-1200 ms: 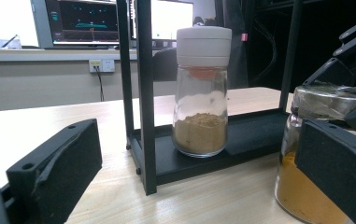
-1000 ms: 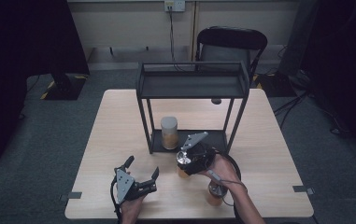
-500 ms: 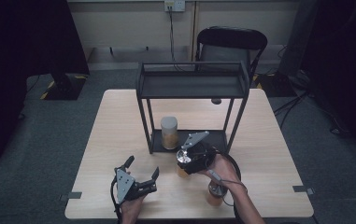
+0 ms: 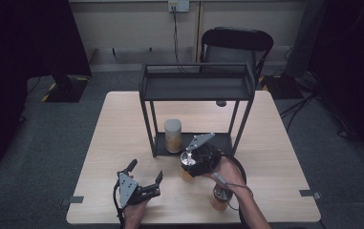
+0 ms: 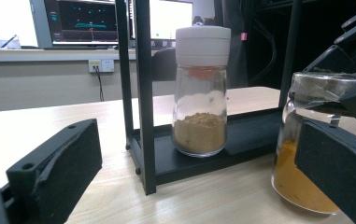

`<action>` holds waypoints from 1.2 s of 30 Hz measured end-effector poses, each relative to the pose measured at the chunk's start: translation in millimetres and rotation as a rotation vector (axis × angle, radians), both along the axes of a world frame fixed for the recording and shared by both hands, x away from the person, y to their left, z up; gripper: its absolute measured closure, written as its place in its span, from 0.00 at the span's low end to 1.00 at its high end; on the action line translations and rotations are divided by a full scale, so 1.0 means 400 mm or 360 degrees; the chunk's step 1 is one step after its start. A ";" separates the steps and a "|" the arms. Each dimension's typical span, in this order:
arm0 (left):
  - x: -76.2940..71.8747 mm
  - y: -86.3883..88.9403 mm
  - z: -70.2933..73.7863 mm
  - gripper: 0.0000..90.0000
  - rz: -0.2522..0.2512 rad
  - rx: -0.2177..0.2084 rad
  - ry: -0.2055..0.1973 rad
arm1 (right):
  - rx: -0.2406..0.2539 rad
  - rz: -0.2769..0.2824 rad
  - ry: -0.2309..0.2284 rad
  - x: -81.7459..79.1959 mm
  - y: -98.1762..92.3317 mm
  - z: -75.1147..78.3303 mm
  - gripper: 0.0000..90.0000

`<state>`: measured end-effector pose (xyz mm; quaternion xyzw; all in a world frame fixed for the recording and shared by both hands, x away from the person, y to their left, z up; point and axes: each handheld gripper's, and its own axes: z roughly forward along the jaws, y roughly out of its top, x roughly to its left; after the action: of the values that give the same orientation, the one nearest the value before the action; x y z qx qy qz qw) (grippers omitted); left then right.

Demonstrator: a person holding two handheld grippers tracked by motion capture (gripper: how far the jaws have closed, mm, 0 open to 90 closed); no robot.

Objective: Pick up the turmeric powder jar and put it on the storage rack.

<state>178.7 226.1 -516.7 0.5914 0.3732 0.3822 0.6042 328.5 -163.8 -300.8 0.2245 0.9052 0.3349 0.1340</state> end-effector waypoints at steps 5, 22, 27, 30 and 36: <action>0.000 0.000 0.000 0.00 0.0000 -0.0001 0.0001 | 0.0018 -0.0012 -0.0007 -0.002 -0.002 0.005 0.38; 0.000 0.001 0.000 0.00 -0.0004 0.0000 -0.0002 | 0.0063 -0.0084 -0.0047 -0.006 -0.011 0.036 0.38; 0.000 0.000 0.000 0.00 -0.0002 0.0002 -0.0003 | 0.0076 -0.0105 -0.0059 -0.002 -0.017 0.042 0.38; 0.000 0.000 -0.001 0.00 -0.0003 0.0004 -0.0005 | 0.0091 -0.0118 -0.0068 -0.001 -0.021 0.047 0.38; 0.000 0.000 -0.001 0.00 -0.0002 0.0005 -0.0006 | 0.0099 -0.0155 -0.0086 0.005 -0.018 0.057 0.38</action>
<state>178.5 225.9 -517.1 0.5918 0.3712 0.3834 0.6042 330.4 -171.1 -278.2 0.2632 0.8784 0.3621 0.1675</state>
